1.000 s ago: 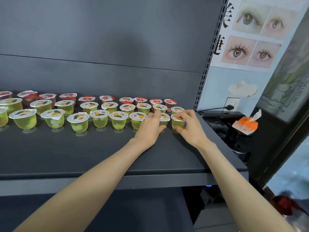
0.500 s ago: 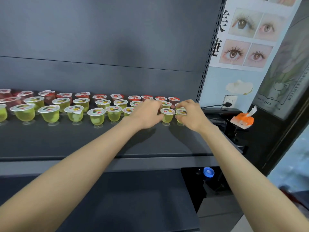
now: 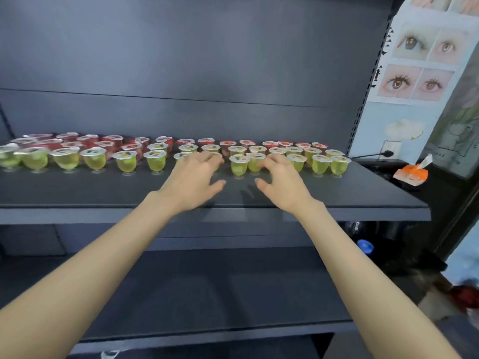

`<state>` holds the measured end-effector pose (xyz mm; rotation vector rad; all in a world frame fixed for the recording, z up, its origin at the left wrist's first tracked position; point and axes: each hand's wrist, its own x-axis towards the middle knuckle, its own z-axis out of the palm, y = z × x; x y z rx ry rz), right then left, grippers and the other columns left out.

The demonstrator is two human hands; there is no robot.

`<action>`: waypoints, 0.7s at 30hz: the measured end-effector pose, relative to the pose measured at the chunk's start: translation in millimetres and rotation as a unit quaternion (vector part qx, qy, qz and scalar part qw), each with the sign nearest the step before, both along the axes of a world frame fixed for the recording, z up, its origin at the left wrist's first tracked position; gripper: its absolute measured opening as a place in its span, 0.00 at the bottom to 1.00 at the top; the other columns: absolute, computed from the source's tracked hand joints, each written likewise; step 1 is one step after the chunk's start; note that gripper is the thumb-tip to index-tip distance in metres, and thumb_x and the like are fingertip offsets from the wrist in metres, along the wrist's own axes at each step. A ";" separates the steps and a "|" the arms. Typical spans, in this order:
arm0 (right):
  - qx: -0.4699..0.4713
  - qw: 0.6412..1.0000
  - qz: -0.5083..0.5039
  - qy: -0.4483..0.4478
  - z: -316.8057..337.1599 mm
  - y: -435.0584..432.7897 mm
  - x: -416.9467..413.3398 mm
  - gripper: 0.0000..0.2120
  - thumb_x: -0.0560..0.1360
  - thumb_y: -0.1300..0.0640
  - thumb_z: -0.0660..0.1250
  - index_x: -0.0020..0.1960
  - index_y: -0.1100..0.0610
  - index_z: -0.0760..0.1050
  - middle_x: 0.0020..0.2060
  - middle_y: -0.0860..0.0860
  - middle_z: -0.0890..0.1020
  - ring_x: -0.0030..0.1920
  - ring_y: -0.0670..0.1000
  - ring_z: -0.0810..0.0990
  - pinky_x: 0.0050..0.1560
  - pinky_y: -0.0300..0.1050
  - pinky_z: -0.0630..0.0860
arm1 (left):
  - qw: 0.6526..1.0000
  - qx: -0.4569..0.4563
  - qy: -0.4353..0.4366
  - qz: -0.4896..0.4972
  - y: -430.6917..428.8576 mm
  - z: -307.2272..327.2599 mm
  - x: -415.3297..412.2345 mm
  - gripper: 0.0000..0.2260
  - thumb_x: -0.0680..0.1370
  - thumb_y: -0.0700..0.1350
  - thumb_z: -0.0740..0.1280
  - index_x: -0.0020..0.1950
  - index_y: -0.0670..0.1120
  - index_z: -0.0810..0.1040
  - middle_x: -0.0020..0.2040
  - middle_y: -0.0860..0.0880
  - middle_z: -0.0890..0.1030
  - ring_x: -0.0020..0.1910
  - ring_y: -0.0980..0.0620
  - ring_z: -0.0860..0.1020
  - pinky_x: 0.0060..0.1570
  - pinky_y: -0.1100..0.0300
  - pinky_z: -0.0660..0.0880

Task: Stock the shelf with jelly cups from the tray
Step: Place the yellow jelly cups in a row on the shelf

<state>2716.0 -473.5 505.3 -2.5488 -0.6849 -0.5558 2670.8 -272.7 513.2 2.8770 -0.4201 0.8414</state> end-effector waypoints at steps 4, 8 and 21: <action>0.007 1.000 -0.006 0.019 -30.3 67.8 -53.7 0.18 0.78 0.56 0.64 0.67 0.57 0.70 0.67 0.53 0.69 0.67 0.56 0.65 0.64 0.50 0.67 | 1.000 0.000 -0.008 -0.012 71.1 -36.2 -50.6 0.22 0.76 0.50 0.67 0.67 0.42 0.72 0.60 0.43 0.76 0.60 0.41 0.73 0.60 0.49 0.67; 0.010 0.999 0.007 0.050 -69.9 124.3 -95.5 0.18 0.78 0.56 0.63 0.68 0.56 0.69 0.68 0.52 0.68 0.67 0.54 0.64 0.62 0.46 0.66 | 1.000 -0.011 -0.005 -0.008 127.7 -81.3 -92.3 0.21 0.75 0.47 0.70 0.65 0.40 0.74 0.59 0.41 0.77 0.58 0.39 0.75 0.60 0.46 0.68; -0.080 0.958 0.066 0.267 -287.1 236.9 -136.5 0.21 0.79 0.55 0.61 0.71 0.56 0.66 0.70 0.53 0.67 0.69 0.54 0.63 0.65 0.48 0.66 | 0.974 -0.062 0.199 0.092 227.2 -301.2 -161.1 0.19 0.69 0.44 0.74 0.58 0.40 0.79 0.52 0.42 0.81 0.49 0.39 0.81 0.52 0.44 0.75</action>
